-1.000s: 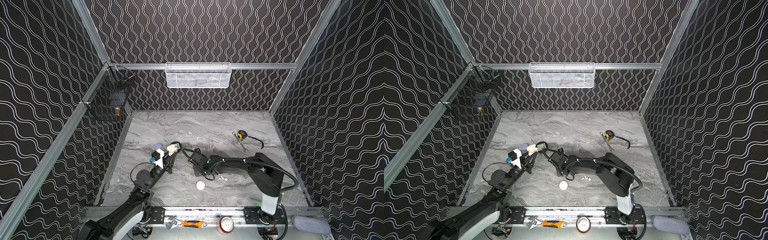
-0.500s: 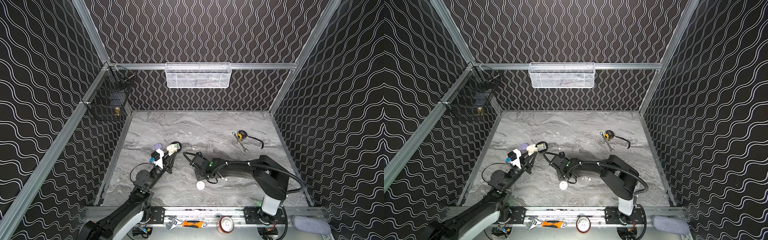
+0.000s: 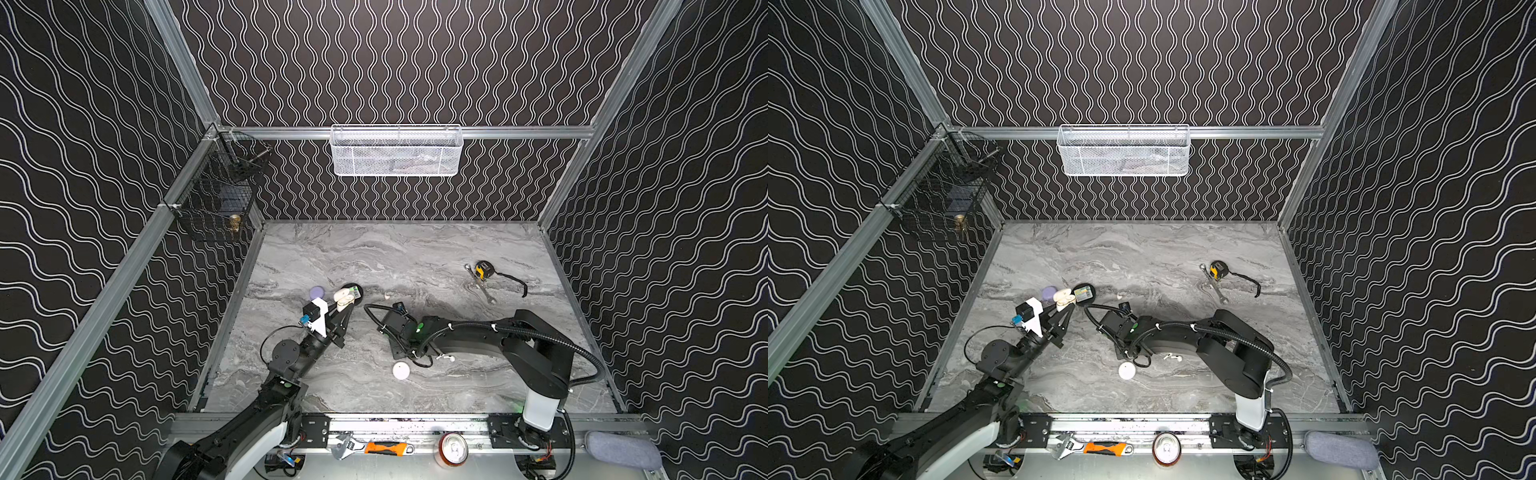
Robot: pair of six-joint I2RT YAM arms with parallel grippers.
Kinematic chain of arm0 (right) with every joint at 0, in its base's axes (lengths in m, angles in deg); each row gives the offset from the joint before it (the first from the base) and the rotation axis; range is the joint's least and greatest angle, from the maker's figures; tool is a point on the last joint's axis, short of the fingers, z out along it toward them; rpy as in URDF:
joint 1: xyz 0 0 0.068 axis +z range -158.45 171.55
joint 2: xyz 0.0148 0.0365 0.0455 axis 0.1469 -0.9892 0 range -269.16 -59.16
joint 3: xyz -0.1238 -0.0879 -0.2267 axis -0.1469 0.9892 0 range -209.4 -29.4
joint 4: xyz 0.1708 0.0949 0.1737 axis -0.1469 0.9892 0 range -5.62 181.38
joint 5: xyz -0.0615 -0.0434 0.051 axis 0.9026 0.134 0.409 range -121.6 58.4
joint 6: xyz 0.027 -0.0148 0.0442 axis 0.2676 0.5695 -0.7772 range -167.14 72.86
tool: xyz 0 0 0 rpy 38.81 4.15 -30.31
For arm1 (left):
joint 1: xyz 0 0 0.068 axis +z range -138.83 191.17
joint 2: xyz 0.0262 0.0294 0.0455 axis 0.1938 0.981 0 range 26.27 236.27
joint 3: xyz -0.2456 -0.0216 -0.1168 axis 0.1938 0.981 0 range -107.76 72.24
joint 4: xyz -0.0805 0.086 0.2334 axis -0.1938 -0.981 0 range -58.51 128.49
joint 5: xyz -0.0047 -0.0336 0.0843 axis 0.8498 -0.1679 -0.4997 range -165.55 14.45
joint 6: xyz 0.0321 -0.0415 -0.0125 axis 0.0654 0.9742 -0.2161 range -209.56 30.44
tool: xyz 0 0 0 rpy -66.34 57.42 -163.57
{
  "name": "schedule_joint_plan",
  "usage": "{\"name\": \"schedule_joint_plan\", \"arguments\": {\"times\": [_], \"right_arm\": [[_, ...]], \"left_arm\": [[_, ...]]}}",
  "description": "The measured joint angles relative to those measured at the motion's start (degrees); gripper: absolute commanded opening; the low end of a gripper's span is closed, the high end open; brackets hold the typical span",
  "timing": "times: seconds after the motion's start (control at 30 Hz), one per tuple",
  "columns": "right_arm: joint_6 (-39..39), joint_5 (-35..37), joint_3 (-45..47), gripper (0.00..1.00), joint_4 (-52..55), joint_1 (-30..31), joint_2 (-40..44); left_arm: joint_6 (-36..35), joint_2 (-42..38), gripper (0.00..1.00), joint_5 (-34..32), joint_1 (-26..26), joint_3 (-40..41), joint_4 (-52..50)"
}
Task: Insert wireless bluetooth earbuds into charging case
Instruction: Pick up the wireless bluetooth earbud from the center of the table.
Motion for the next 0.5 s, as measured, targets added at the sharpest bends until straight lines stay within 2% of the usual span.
{"name": "schedule_joint_plan", "arguments": {"times": [0.23, 0.5], "right_arm": [[-0.39, 1.05, -0.79, 0.35, -0.09, 0.02, -0.76], [-0.9, 1.88, 0.35, 0.34, -0.57, 0.13, -0.04]], "left_arm": [[0.0, -0.94, 0.0, -0.02, 0.0, 0.02, -0.04], [0.0, 0.09, 0.0, -0.15, -0.04, 0.09, 0.04]]}}
